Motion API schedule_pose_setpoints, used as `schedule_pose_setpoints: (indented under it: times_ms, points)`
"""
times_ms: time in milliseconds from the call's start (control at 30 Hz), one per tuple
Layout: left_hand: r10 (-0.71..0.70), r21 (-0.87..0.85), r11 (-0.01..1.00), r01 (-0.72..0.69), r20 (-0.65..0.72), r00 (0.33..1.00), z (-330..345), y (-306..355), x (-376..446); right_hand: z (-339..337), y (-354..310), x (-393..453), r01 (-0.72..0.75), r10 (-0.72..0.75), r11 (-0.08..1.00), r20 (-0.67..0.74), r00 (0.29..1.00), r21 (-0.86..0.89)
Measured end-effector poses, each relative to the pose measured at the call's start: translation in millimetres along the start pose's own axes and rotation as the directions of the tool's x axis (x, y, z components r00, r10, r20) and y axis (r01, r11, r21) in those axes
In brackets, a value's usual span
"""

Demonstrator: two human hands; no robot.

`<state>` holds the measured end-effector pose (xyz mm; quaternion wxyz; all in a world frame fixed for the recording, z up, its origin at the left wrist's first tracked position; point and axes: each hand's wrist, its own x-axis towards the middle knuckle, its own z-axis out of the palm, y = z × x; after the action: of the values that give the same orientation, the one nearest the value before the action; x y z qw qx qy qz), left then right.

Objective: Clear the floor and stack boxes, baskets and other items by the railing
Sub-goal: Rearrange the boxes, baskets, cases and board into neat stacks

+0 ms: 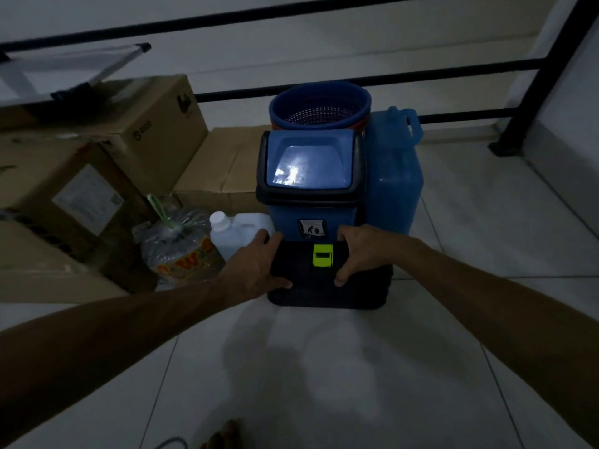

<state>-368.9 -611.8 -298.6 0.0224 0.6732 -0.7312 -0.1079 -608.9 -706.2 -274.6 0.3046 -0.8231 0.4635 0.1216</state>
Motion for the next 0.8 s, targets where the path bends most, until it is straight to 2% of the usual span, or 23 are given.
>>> schedule_pose_setpoints:
  times_ms: [133, 267, 533, 800]
  points:
    - [0.079, 0.149, 0.987, -0.068, -0.072, 0.994, 1.0, 1.4, 2.0, -4.3, 7.8, -0.3, -0.074, 0.073, 0.996, -0.009, 0.997, -0.057]
    - [0.120, 0.264, 0.961, -0.087, -0.109, 0.987, -2.7, 1.8, 4.5, -14.7, 21.4, -9.6, -0.154, 0.163, 0.977, 0.046, 0.986, -0.144]
    - [0.121, 0.282, 0.958, -0.058, -0.210, 0.970, 5.6, 12.5, 18.2, -11.8, 54.6, -8.5, -0.132, 0.124, 0.990, -0.146, 0.982, -0.048]
    - [0.134, 0.354, 0.932, -0.078, -0.138, 0.981, -5.1, 6.5, 36.0, -10.3, 68.3, -3.5, -0.064, 0.082, 0.994, -0.211, 0.974, 0.090]
